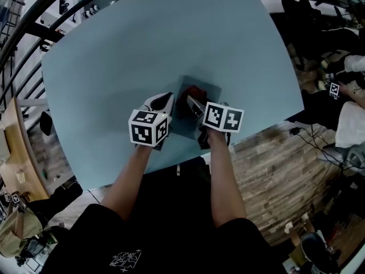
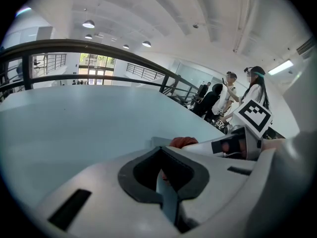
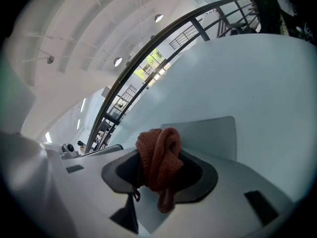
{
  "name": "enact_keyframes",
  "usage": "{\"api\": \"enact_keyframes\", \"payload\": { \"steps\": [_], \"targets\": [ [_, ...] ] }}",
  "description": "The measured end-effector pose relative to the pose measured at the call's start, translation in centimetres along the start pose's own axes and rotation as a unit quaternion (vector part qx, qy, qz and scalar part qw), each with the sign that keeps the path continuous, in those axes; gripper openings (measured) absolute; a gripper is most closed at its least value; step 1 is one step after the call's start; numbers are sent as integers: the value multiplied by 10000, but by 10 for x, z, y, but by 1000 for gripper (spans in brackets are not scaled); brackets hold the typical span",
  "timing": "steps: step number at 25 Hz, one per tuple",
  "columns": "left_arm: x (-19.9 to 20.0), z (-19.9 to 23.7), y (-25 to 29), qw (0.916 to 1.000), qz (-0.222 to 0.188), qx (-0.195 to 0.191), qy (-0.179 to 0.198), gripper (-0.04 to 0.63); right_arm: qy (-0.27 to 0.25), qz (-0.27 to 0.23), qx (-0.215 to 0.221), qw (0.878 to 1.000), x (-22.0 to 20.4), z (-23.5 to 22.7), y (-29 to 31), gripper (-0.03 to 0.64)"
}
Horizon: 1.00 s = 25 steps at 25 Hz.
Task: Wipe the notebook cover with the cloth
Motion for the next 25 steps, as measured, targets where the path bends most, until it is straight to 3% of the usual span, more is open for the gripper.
{"api": "enact_keyframes", "payload": {
  "steps": [14,25],
  "targets": [
    [-16,-41,13,9995,77,-250,175,8,314,-310,-306,9986,-10,-51,-53,173],
    [-21,-47,6,9996,41,-253,84,8,370,-431,-393,9976,-16,-59,-76,173]
  ]
}}
Point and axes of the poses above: the fingertips, and each gripper's own axes: y forward along the fingers, z to its left, x out of its top, the point moved 2 cm from there along -y, backward along the fingers, and after that the axes turned 4 degrees about -y, right-handed, at the moved point
